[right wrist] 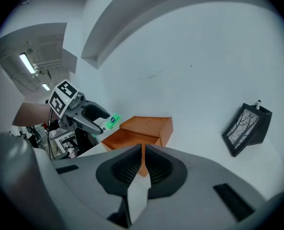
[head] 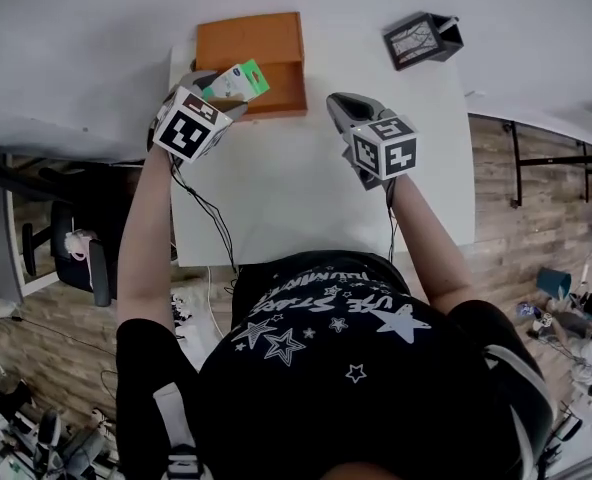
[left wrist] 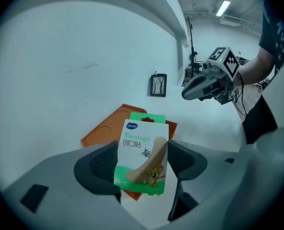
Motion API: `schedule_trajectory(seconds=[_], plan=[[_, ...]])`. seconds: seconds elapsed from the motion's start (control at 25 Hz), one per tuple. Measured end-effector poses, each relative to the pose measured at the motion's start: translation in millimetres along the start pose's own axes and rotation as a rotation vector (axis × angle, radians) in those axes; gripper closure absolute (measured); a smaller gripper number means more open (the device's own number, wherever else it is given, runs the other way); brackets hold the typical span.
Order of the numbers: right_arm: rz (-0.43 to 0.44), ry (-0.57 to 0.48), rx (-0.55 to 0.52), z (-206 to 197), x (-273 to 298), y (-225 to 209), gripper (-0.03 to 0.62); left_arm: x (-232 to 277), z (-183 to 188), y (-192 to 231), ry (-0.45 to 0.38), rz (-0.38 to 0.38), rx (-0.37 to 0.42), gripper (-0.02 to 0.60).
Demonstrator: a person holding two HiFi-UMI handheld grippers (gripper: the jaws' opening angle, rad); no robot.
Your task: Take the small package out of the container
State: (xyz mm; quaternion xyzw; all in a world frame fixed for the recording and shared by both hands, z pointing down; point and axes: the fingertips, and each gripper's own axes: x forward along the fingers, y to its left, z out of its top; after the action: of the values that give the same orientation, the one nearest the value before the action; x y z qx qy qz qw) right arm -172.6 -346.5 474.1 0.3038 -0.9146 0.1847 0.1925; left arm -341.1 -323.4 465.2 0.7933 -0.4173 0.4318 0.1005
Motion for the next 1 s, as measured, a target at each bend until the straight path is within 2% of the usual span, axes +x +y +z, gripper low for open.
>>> schedule_trajectory(seconds=[0.12, 0.6, 0.8, 1.0], plan=[[0.029, -0.009, -0.017, 2.5, -5.6, 9.4, 0.54, -16.6, 1.9, -9.4, -0.024, 0.035, -0.037, 0.229], [0.151, -0.04, -0.091, 9.5, -35.9, 32.0, 0.54, -79.2, 30.5, -44.2, -0.209, 0.201, -0.209, 0.229], [0.189, -0.054, -0.117, 6.8, -56.4, 42.2, 0.54, -99.4, 25.6, -73.8, -0.241, 0.248, -0.267, 0.229], [0.226, -0.048, -0.138, -7.2, -80.6, 51.7, 0.54, -113.4, 16.4, -109.9, -0.286, 0.274, -0.366, 0.229]])
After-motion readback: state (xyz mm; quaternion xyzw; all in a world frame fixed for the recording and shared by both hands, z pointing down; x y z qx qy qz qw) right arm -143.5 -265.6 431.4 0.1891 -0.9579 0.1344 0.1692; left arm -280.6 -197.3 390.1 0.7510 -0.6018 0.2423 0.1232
